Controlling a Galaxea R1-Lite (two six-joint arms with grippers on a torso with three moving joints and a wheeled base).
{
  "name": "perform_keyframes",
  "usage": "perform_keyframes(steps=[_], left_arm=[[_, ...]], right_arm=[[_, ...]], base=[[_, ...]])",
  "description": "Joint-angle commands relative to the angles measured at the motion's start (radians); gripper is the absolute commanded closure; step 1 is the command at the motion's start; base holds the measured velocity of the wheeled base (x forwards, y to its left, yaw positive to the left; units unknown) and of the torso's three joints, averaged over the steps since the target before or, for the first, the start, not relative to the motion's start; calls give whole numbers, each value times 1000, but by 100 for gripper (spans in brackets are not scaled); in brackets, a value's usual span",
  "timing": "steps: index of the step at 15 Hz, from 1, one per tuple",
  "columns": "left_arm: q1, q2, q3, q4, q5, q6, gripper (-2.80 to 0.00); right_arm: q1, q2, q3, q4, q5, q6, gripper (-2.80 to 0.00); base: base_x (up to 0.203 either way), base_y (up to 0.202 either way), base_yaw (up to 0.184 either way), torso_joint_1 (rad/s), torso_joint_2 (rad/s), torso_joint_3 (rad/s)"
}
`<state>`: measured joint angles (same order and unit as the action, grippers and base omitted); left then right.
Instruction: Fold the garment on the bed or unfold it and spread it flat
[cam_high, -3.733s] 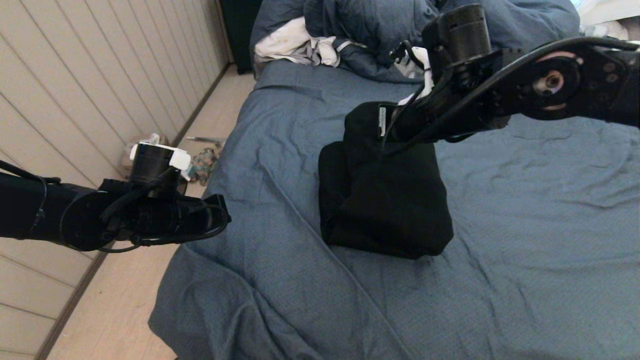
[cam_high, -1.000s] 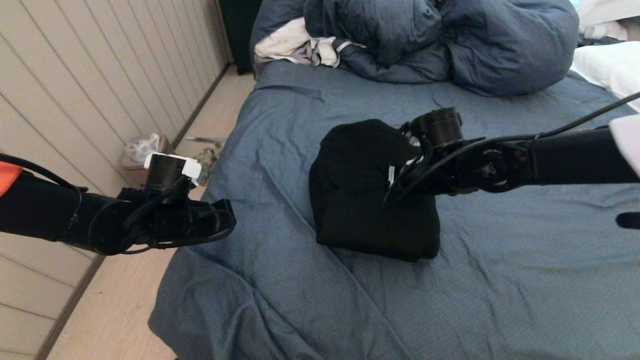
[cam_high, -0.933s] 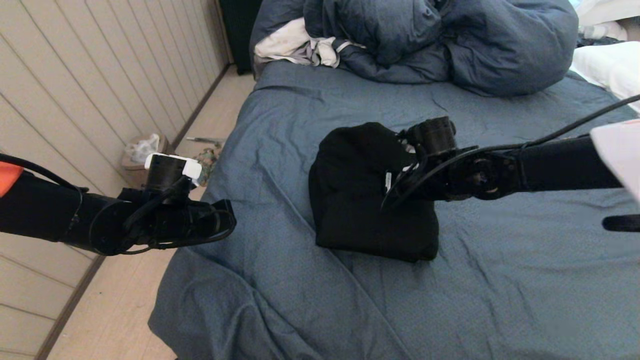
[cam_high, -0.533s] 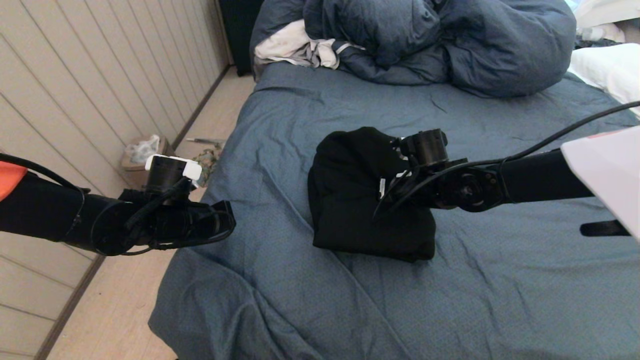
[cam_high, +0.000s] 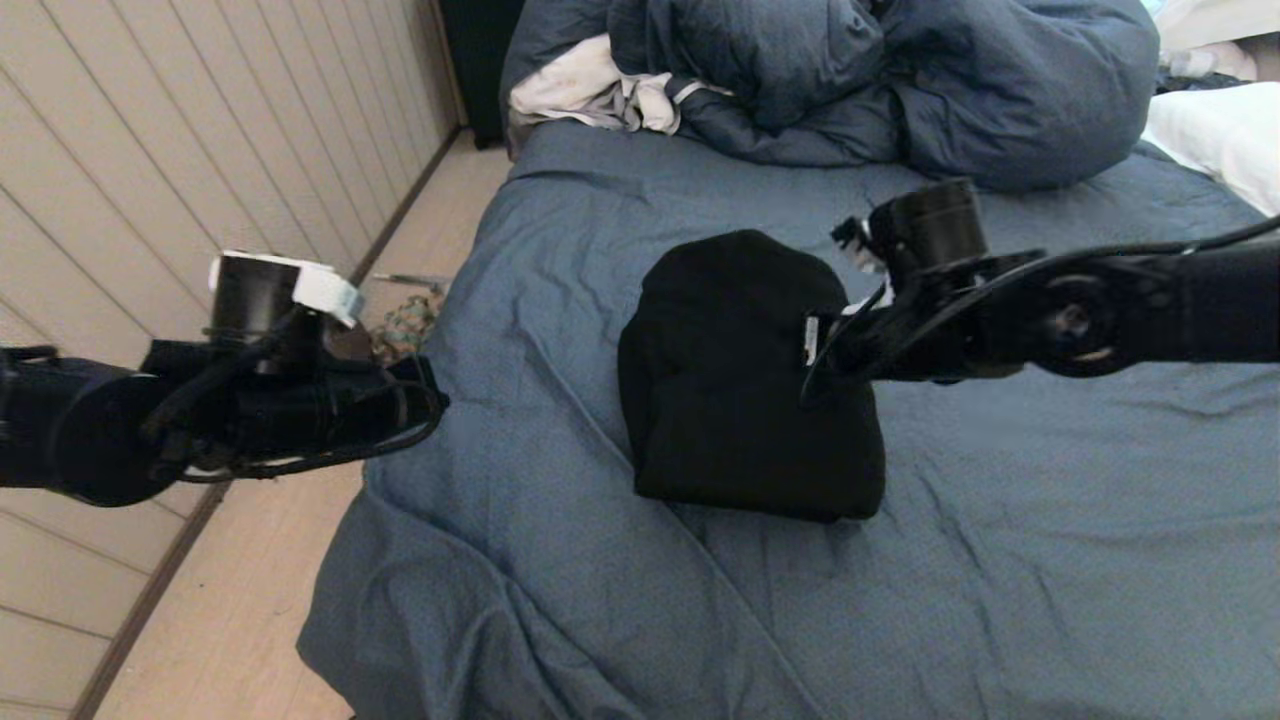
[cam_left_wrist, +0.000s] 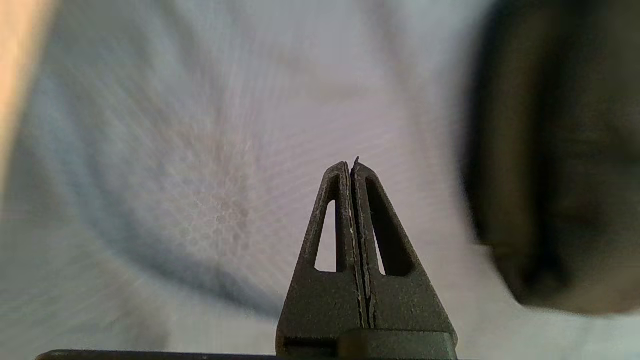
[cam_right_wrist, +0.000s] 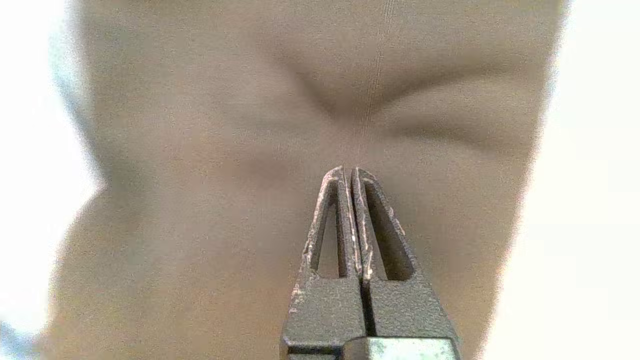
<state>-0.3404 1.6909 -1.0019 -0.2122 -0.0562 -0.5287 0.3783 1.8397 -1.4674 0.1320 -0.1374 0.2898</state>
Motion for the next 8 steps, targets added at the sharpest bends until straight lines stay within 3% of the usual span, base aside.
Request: perform_keyframes(steps=[1, 5, 7, 8], left_arm=[[0, -213, -1, 38, 19, 3, 0], [9, -637, 17, 264, 92, 88, 0], [19, -839, 23, 420, 164, 144, 0], [24, -923, 28, 525, 238, 172, 0]], right_arm=[[3, -220, -30, 75, -3, -1, 0], [-2, -642, -69, 366, -7, 5, 0], [-7, -855, 67, 444, -13, 53, 0], [-19, -953, 164, 472, -32, 103, 0]], base=[[0, 0, 0, 0, 0, 0], [0, 0, 0, 0, 0, 0], [0, 0, 0, 0, 0, 0], [0, 0, 0, 0, 0, 0]])
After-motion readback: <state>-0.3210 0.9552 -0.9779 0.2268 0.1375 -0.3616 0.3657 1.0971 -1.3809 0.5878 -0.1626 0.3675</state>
